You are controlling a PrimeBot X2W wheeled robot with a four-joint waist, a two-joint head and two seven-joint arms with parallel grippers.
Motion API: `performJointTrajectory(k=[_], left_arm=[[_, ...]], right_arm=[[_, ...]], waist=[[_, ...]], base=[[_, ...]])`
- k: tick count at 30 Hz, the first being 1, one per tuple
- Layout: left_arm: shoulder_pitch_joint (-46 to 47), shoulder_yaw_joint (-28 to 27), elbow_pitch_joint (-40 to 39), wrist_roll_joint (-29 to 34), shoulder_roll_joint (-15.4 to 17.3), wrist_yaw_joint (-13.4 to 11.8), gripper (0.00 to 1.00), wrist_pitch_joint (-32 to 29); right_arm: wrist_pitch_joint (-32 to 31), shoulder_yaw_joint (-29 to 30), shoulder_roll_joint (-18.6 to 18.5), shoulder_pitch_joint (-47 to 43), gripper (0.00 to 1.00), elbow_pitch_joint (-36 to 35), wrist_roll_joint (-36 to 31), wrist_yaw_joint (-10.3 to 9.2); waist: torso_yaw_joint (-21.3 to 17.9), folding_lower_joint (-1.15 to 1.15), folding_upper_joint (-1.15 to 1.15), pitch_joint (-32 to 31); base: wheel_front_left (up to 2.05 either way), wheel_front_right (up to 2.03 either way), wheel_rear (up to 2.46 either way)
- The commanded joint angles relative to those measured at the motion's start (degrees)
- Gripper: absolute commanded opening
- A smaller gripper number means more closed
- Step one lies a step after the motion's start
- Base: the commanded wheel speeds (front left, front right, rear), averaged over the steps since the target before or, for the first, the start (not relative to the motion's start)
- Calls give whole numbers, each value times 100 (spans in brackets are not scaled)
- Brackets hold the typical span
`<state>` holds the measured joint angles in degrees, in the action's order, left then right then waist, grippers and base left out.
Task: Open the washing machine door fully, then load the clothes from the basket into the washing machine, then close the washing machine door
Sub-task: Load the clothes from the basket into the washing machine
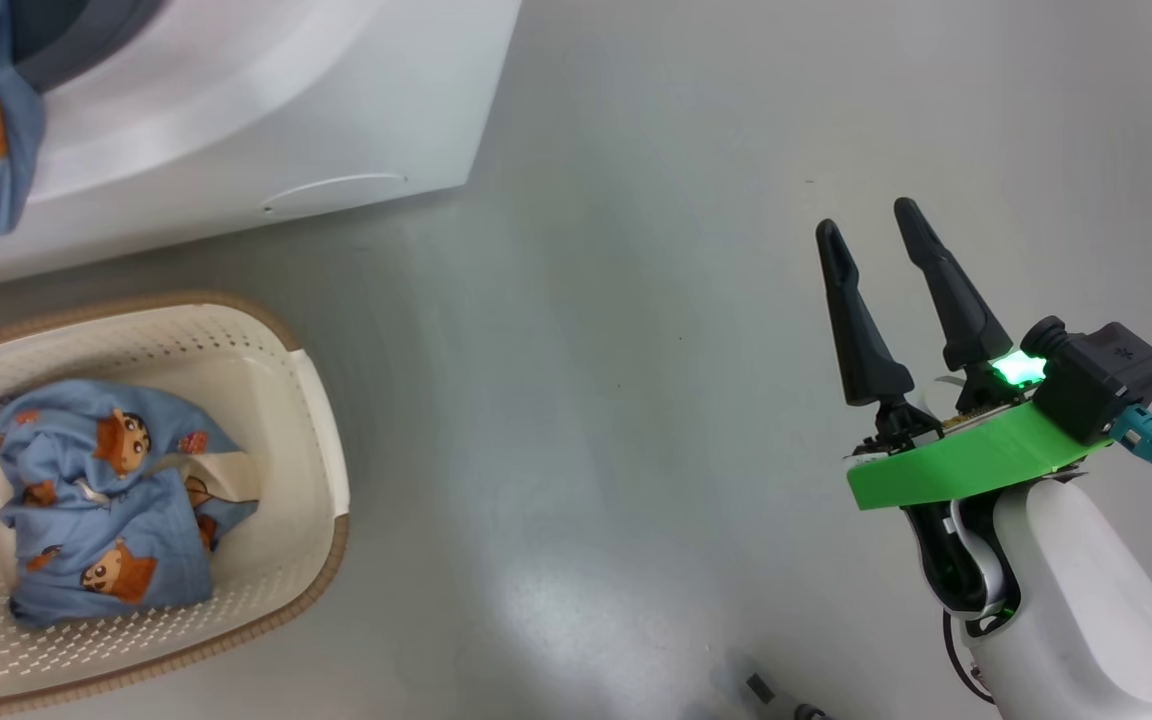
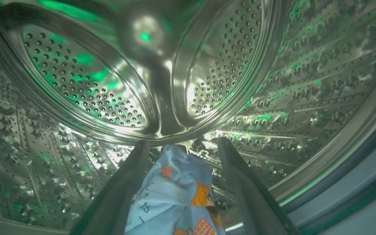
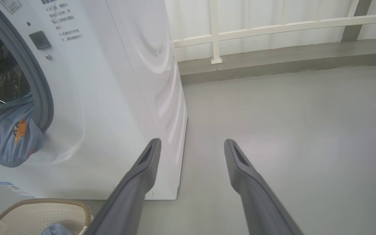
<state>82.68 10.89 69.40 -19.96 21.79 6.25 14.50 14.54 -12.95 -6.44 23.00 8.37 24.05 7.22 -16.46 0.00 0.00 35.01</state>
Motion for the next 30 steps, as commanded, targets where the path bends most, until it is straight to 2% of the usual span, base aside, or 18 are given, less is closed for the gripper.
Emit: performJointTrajectory(k=[1, 4, 11, 30], left_arm=[[-249, -194, -577, -70, 249, -83, 100, 46], [-697, -487, -1254, -83, 216, -184, 100, 48], [-1707, -1085, -2358, 147, 20, -178, 100, 49], [-3688, -2018, -3672, 885, -913, 82, 100, 50]], right_arm=[[46, -76, -72, -63, 100, -117, -54, 26], [46, -48, -101, -64, 100, -127, -61, 26], [46, 1, -185, -72, 100, -137, -78, 26], [46, 68, -529, -289, 100, -39, -49, 26]], waist=[[35, 0, 0, -15], [75, 0, 0, -61], [163, 0, 0, -222], [547, 0, 0, -1047]], base=[[0, 0, 0], [0, 0, 0], [0, 0, 0], [0, 0, 0]])
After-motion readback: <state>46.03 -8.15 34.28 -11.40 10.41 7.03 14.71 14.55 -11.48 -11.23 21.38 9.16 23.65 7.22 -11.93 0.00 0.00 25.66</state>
